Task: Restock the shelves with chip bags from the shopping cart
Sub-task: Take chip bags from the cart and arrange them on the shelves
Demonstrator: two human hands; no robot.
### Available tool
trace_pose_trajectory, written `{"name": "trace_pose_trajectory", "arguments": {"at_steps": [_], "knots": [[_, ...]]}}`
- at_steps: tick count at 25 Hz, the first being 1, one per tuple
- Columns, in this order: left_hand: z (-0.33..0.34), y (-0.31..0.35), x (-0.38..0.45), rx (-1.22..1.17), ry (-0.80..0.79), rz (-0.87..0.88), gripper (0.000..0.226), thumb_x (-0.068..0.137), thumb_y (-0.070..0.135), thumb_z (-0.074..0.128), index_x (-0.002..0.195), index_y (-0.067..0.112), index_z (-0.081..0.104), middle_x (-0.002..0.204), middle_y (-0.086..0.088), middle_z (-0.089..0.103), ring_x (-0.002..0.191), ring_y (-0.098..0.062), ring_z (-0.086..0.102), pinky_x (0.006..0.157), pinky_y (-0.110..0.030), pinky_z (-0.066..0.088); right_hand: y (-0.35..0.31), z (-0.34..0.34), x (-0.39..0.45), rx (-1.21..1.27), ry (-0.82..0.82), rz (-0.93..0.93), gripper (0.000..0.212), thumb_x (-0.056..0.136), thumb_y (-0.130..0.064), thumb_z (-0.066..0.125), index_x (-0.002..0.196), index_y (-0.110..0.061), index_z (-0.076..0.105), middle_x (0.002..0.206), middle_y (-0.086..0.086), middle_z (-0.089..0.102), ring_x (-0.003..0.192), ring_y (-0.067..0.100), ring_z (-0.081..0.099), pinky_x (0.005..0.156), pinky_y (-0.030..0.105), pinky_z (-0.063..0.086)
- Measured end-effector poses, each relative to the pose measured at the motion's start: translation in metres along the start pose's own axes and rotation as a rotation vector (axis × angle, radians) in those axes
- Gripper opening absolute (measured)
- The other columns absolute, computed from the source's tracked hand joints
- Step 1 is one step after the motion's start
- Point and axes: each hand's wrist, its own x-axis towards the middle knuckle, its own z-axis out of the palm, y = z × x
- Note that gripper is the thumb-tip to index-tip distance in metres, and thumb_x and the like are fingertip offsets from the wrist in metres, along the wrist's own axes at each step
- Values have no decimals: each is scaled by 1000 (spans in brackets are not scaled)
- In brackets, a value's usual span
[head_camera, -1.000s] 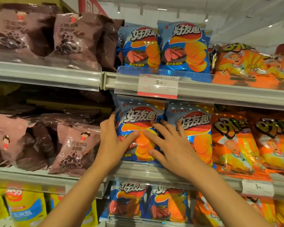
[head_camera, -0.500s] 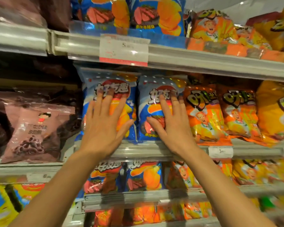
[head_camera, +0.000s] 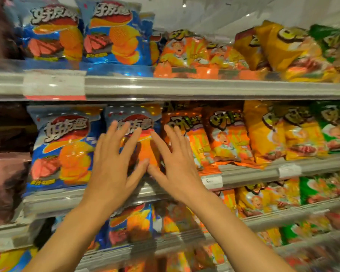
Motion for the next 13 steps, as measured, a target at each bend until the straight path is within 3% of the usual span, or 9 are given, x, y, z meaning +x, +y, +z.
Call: {"name": "trace_pose_trajectory", "arguments": {"at_steps": [6,10,13], "knots": [[95,144,37,-170,-56,62,61,95,41,52,149,13,47,155,-14,42,150,-35,29,115,-60,33,139,-92,-79,-35,57,86,73,96,-51,57,159,-27,27,165,7,22,156,27,10,125,46,18],[176,258,47,-388,-170,87,60,95,31,58,151,16,44,158,-7,38,152,-25,26,121,-49,28,251,-165,-161,-59,98,302,65,97,-42,57,155,-20,36,159,9,34,152,27,22,122,39,21],[236,349,42,-517,-208,119,58,89,14,63,145,6,52,152,-15,47,145,-32,39,119,-49,34,329,-211,-236,-64,81,545,61,99,-19,54,156,-14,33,159,12,31,151,26,19,125,41,18]]}}
